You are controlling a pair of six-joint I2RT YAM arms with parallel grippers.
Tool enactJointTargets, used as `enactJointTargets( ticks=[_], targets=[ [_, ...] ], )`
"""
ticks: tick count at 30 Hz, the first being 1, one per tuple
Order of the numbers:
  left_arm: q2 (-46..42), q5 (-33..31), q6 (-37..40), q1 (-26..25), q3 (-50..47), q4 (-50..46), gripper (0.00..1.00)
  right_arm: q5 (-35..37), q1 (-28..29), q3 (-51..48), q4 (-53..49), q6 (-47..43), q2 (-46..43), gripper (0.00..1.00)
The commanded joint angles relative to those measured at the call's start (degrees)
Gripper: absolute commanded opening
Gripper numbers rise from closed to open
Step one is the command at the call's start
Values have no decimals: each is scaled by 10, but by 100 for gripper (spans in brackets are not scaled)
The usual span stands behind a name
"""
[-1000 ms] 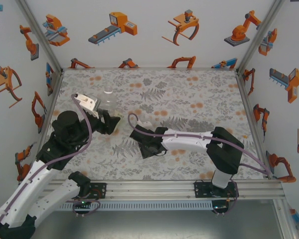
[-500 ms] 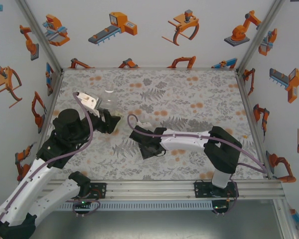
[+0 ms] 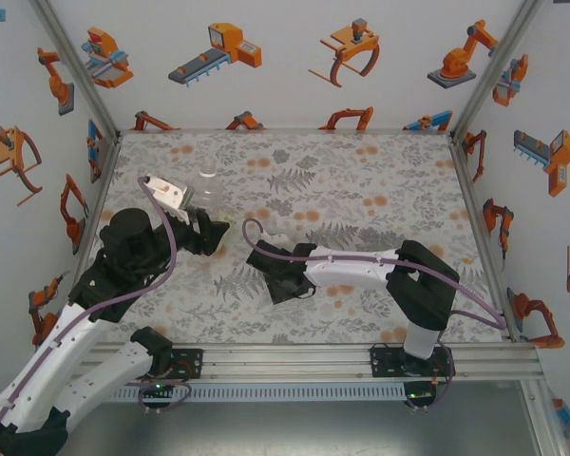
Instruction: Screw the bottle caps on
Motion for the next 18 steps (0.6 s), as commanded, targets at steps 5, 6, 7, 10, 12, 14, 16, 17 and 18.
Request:
enactJointTargets(
  ticks=[5, 6, 7, 10, 12, 14, 16, 17, 18],
  targets=[
    [-1, 0, 5, 2, 19, 1, 17, 6, -4, 9, -14, -1, 14, 44],
    [-1, 0, 5, 3, 19, 1, 17, 4, -5, 8, -14, 0, 14, 44],
    [-1, 0, 4, 3, 19, 0, 17, 2, -6, 6, -13, 0, 15, 44],
    [0, -1, 2, 2, 18, 1, 17, -5, -8, 1, -8, 1, 17, 43],
    [-1, -1, 1, 2, 18, 1, 17, -8, -10, -3, -4, 1, 17, 40],
    [-1, -2, 1, 3, 17, 1, 17, -12, -12, -8, 1, 3, 16, 37],
    [-1, -4, 0, 3, 16, 0, 17, -18, -16, -14, 8, 5, 14, 33],
    [-1, -4, 0, 3, 16, 0, 17, -20, -17, -17, 10, 6, 13, 32],
    [-1, -4, 0, 2, 15, 0, 17, -20, -18, -20, 12, 7, 11, 30]
  ],
)
